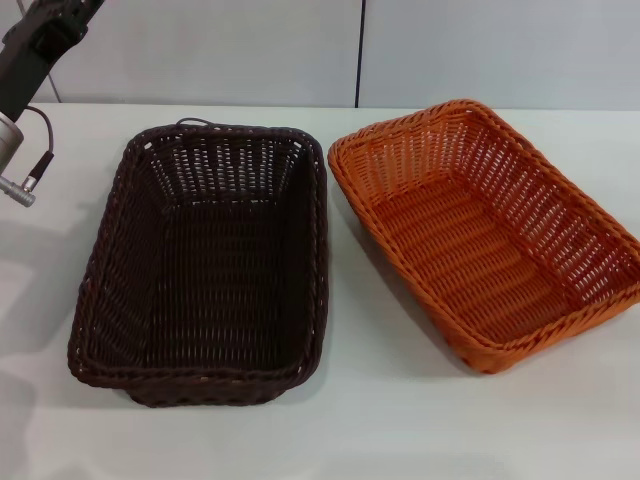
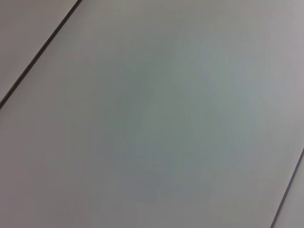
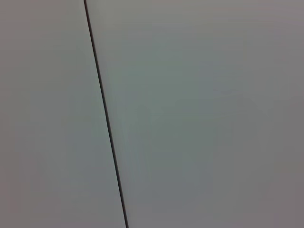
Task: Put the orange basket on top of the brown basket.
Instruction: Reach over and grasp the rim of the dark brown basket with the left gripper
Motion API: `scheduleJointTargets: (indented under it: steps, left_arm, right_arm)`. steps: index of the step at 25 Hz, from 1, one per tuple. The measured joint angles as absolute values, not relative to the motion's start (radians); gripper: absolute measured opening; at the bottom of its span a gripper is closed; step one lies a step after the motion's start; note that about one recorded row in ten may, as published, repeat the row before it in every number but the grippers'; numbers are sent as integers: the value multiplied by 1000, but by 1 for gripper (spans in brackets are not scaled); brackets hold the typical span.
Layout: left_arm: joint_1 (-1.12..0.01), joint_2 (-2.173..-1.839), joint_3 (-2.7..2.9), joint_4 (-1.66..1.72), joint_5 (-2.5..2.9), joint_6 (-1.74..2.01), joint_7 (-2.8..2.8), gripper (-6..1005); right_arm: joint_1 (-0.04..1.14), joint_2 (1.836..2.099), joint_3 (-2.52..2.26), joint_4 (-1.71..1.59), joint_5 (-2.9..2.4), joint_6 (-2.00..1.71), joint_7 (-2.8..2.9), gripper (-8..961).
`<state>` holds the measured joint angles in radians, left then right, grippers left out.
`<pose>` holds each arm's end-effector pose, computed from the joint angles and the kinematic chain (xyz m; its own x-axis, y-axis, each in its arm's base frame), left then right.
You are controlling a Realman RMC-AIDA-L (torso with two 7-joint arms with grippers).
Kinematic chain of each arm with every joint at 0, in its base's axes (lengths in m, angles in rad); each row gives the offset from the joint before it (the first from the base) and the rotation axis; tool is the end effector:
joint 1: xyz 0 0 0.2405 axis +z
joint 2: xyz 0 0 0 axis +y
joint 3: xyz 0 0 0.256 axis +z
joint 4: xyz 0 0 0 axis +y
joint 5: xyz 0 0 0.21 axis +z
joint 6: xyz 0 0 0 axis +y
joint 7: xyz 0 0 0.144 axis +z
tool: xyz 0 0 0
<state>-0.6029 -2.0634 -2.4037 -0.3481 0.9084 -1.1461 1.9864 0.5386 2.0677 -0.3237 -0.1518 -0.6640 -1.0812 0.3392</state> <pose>-0.2634 0.4113 0.0607 0.2213 -0.0100 0.9752 0.8850 -0.4179 -0.2051 0.3723 0.3612 0.0904 0.5961 0.1874 -0.7807 -0.7958 0.2670 -0.5435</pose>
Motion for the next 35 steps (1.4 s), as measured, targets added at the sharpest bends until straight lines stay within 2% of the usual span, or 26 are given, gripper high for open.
scheduleJointTargets:
  steps: [14,18,21,22,23,26,27,28,32,35]
  left_arm:
    - [-612,-2065,-2403,-338,912,-1134,1985,861]
    - [-613,-2055,-2352,-375,934,-1060,1868,861]
    - [-590,-2028,-2216,-504,1008,-925,1639,860]
    - [-568,-2004,-2126,-605,1084,-853,1486,860]
    - [-568,-2004,-2126,-605,1084,-853,1486,860]
    - [-553,-1956,-2079,-709,1250,-830,1265,860]
    - [-553,-1923,-2075,-770,1394,-846,1112,860]
    - [-553,-1923,-2075,-770,1394,-846,1112,860]
    - [-566,-1861,-2080,-937,1771,-981,786,861]
    - [-572,-1854,-2082,-1077,2039,-1092,581,861]
  right_arm:
    - [545,2068,-324,-152,-664,-1057,339,782]
    - [546,2068,-324,-152,-664,-1057,340,782]
    - [544,2068,-324,-152,-664,-1057,340,782]
    - [541,2068,-324,-151,-664,-1056,341,782]
    - [541,2068,-324,-151,-664,-1056,341,782]
    - [536,2068,-324,-144,-664,-1054,341,782]
    - [532,2068,-324,-143,-656,-1048,341,782]
    - [532,2068,-324,-143,-656,-1048,341,782]
    - [528,2068,-321,-143,-639,-1035,341,782]
    - [528,2068,-314,-143,-638,-1030,341,782]
